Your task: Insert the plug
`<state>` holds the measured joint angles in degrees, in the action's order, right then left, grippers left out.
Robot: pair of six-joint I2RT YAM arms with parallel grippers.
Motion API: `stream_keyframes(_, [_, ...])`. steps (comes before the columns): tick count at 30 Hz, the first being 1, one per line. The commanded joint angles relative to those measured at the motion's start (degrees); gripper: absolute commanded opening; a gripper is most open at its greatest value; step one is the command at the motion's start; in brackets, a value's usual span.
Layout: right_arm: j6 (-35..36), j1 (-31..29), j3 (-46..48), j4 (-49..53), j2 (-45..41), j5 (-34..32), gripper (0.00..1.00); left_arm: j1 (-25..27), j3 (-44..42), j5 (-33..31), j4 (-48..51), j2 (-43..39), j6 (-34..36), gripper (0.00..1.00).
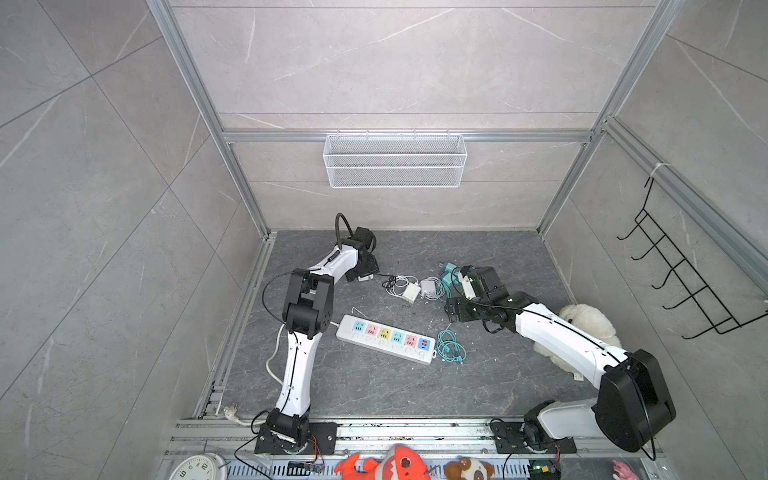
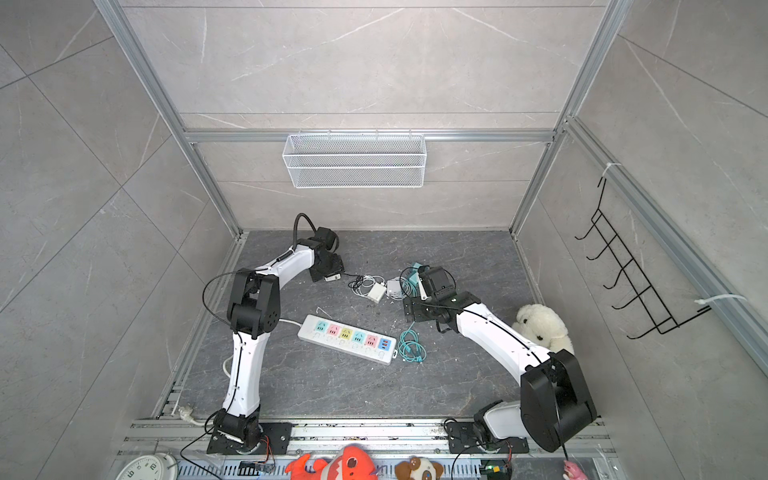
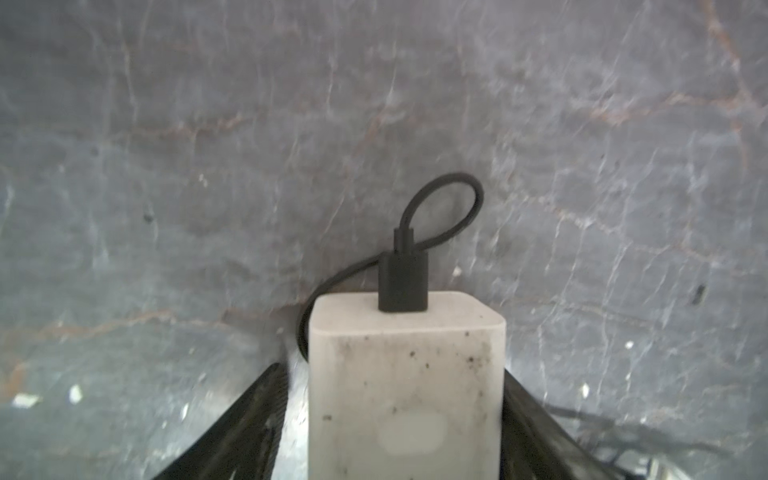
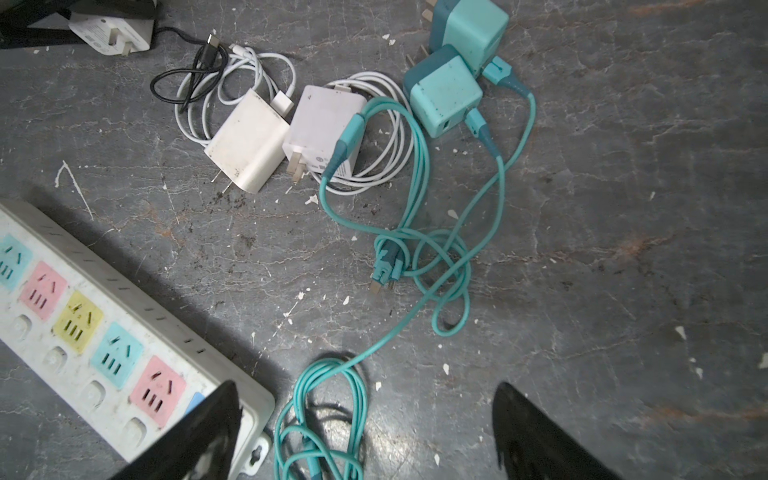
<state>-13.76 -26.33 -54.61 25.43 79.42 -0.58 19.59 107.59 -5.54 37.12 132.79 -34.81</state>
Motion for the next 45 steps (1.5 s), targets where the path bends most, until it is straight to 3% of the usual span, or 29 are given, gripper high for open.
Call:
stream_keyframes(1, [-0.70, -0.15, 0.93, -0.12, -1.98, 0.84, 0.95, 0.52, -3.08, 1.04, 0.36, -3.95, 0.69, 0.76])
stream_keyframes(7, [-0.81, -0.39, 0.95, 0.06, -1.88, 1.02, 0.95, 1.03, -5.12, 1.59, -0.12, -5.16, 2.17, 0.74])
stream_keyframes(16, [-0.76, -0.66, 1.16, 0.56, -2.68, 0.40, 0.93, 1.23, -2.65, 2.06, 0.70, -3.69, 8.45, 0.49])
stream_keyframes(19, [-0.95, -0.70, 0.45, 2.32, -2.66, -1.85, 0.94, 1.66, -1.66, 4.19, 1.77, -4.68, 14.10, 0.42])
stream_keyframes(22, [-1.36, -0.57, -1.59, 5.06, -1.18, -4.53, 0.94, 2.61, -2.21, 2.36, 2.70, -7.88, 20.87, 0.41])
stream_keyframes(30, [-0.50, 2.20, -5.87, 8.87, 0.98, -6.28, 0.95, 2.90, -9.48, 3.07, -0.86, -24.15, 36.03, 0.43])
stream_keyframes(36, [0.90, 4.79, -8.01, 11.48, -0.48, -7.14, 0.95, 3.09, -16.58, 8.68, -5.46, -35.53, 45.15, 0.43])
stream_keyframes(45, [1.15, 8.89, -6.96, 12.63, -2.93, -5.56, 0.95, 3.83, -35.36, 24.92, -28.18, -47.62, 49.55, 0.44])
